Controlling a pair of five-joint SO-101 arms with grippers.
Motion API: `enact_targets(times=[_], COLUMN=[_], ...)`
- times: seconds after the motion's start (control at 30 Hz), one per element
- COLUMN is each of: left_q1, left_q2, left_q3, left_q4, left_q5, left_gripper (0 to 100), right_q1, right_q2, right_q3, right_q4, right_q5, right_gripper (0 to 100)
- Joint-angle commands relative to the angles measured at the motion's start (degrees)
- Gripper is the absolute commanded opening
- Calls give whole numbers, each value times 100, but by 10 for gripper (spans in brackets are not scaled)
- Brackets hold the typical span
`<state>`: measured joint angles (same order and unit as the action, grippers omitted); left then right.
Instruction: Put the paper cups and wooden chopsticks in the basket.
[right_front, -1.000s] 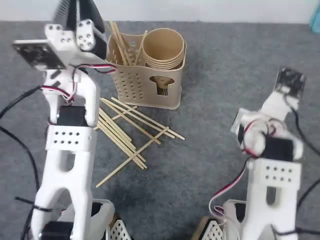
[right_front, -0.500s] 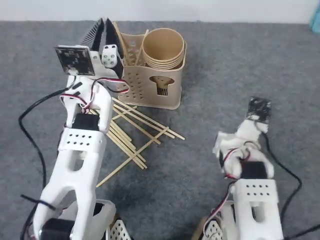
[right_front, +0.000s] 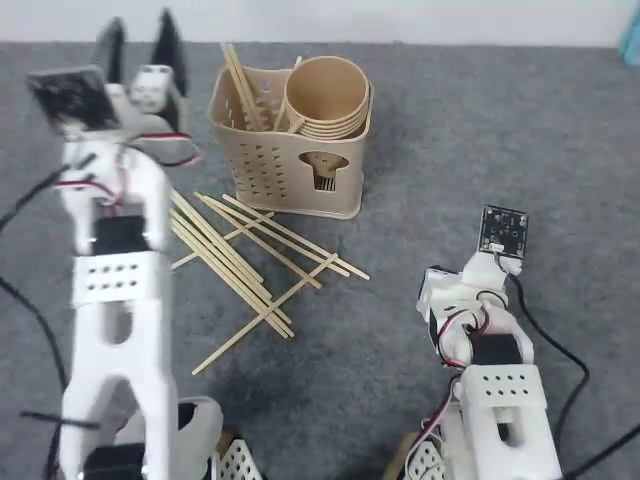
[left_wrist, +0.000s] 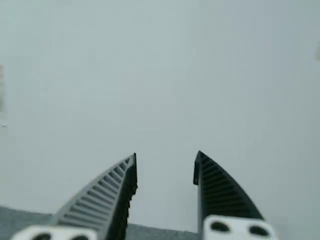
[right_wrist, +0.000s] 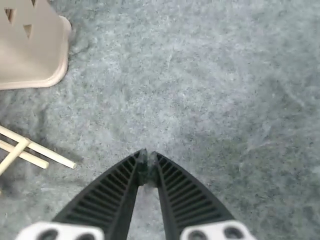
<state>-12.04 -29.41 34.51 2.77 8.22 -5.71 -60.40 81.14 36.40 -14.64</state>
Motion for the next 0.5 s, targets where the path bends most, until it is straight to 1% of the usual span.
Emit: enact_targets(times=[0.0,0.1,0.23,0.33,0.4,0.47], left_q1=[-615,-1046,-1389,-1618,-1705,-1758], left_q2=[-774,-1029,-1046,-932,-809,-659], left_q3=[-901,-1235,-1209,-945,-699,-374], left_q4=[2259,3640,4976,5644,5934,6031], left_q5=[-62,-62,-62,-62,-97,-114], left_gripper=[181,181,181,181,181,181], right_q1=[-22,-22,-22,-22,-22,-22], right_q2=[-127,-127,-127,-127,-119,-119], right_q3=[-18,9,35,35,35,123], right_q4=[-127,-127,-127,-127,-127,-268], right_q5=[79,79,79,114,440,747], right_gripper=[7,7,7,7,7,7])
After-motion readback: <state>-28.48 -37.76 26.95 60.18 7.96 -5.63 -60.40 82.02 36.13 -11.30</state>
